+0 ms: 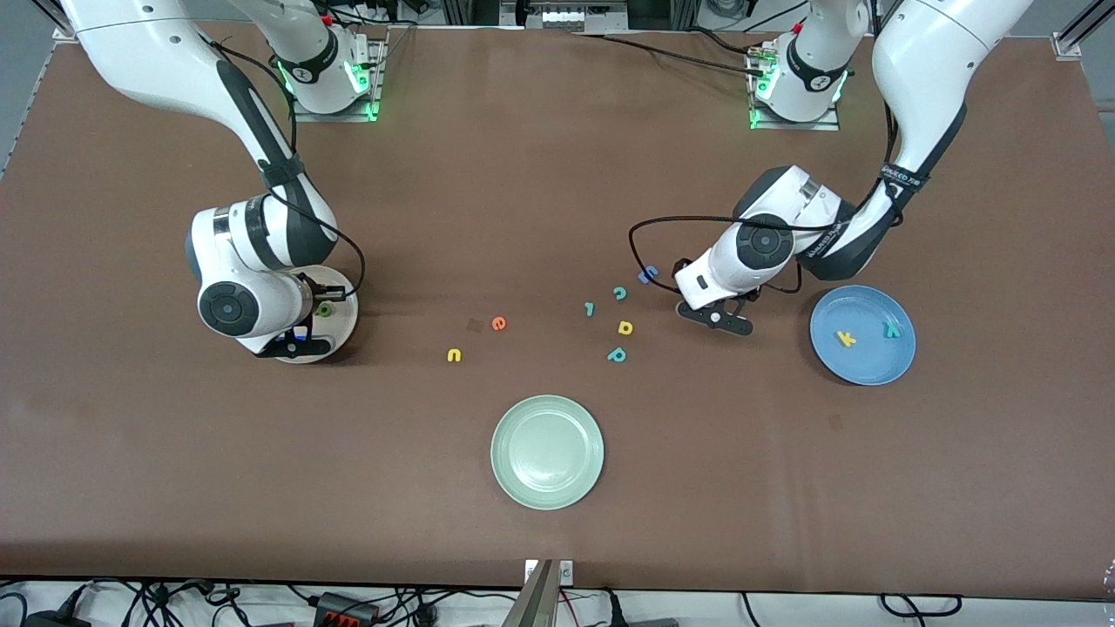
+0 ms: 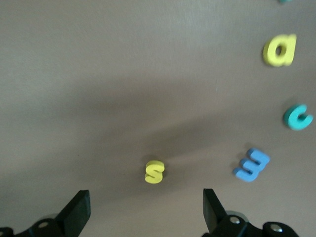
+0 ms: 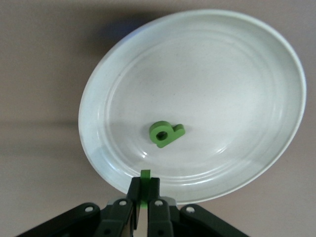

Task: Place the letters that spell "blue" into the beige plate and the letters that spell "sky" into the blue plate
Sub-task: 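Place the green l on the beige plate while the left gripper places y, then grasp the yellow u with the right gripper while the left gripper grasps s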

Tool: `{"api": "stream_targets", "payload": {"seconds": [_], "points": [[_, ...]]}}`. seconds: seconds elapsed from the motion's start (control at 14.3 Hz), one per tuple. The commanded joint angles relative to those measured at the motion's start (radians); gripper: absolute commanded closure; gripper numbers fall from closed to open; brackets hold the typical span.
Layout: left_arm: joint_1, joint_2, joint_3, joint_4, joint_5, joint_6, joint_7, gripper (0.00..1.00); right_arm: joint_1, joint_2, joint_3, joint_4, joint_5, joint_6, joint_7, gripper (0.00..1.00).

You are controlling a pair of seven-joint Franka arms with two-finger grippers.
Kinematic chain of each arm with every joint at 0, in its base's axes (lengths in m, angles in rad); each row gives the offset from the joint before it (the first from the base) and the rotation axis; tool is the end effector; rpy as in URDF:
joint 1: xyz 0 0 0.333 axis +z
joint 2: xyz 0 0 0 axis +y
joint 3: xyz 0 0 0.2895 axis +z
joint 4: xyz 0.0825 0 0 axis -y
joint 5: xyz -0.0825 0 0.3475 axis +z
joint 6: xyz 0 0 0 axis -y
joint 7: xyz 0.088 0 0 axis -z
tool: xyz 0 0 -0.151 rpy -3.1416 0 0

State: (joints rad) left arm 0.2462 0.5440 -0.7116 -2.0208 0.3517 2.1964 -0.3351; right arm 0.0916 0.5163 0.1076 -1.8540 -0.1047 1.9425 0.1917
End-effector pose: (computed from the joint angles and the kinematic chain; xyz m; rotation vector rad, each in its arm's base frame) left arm 0.4807 -0.2279 0.1819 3.0732 -0.5203 -0.3465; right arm 0.5257 0.0952 0.1798 2.9633 0.0949 -0.6153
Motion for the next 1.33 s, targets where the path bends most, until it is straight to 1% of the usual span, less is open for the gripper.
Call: {"api": "stream_targets", "payload": {"seconds": [0.0, 0.07, 0.14, 0.21, 0.28, 0.35, 0.49, 0.56, 0.63, 0.7, 0.84, 0.98, 1.12, 1.26], "points": [[0.022, -0.018, -0.003, -0.102, 0.076, 0.113, 0.05, 0.04, -0.009, 0.005, 0.018, -0.013, 0.01, 0.022, 0.017, 1.0], [0.027, -0.016, 0.001, -0.12, 0.128, 0.147, 0.05, 0.08, -0.009, 0.011, 0.018, -0.01, 0.01, 0.033, 0.015, 0.98], [0.03, -0.018, 0.0, -0.122, 0.141, 0.146, 0.051, 0.14, -0.009, 0.021, 0.018, -0.005, 0.011, 0.036, 0.018, 0.73], [0.031, -0.016, -0.002, -0.124, 0.141, 0.148, 0.048, 0.22, -0.009, 0.022, 0.018, -0.002, 0.013, 0.035, 0.023, 0.17], [0.018, -0.006, 0.0, -0.122, 0.142, 0.158, 0.039, 0.29, -0.01, 0.021, 0.018, 0.008, 0.019, 0.029, 0.025, 0.0], [0.016, 0.022, 0.001, -0.115, 0.151, 0.161, 0.034, 0.32, -0.012, 0.018, 0.018, 0.044, 0.04, 0.018, 0.015, 0.0], [0.028, 0.03, 0.001, -0.113, 0.212, 0.16, 0.034, 0.32, -0.003, 0.018, 0.02, 0.113, 0.071, -0.029, 0.02, 0.0], [0.028, 0.031, 0.001, -0.113, 0.216, 0.16, 0.033, 0.32, 0.014, 0.016, 0.021, 0.143, 0.086, -0.034, 0.02, 0.0], [0.022, 0.033, 0.001, -0.11, 0.219, 0.161, 0.031, 0.35, 0.037, 0.021, 0.021, 0.175, 0.111, -0.033, 0.031, 0.0], [0.016, 0.046, 0.001, -0.105, 0.22, 0.161, 0.027, 0.38, 0.057, 0.039, 0.02, 0.206, 0.126, -0.022, 0.047, 0.0], [0.015, 0.057, 0.001, -0.09, 0.224, 0.161, 0.01, 0.4, 0.106, 0.085, 0.02, 0.272, 0.125, -0.017, 0.057, 0.0], [0.013, 0.063, 0.001, -0.088, 0.224, 0.161, 0.007, 0.53, 0.129, 0.135, 0.02, 0.364, 0.125, -0.011, 0.052, 0.0], [0.013, 0.073, 0.001, -0.088, 0.227, 0.163, 0.007, 0.66, 0.146, 0.152, 0.02, 0.372, 0.123, 0.007, 0.083, 0.0], [0.015, 0.091, 0.003, -0.072, 0.246, 0.163, 0.007, 0.74, 0.21, 0.171, 0.012, 0.377, 0.111, 0.083, 0.17, 0.0]]}}
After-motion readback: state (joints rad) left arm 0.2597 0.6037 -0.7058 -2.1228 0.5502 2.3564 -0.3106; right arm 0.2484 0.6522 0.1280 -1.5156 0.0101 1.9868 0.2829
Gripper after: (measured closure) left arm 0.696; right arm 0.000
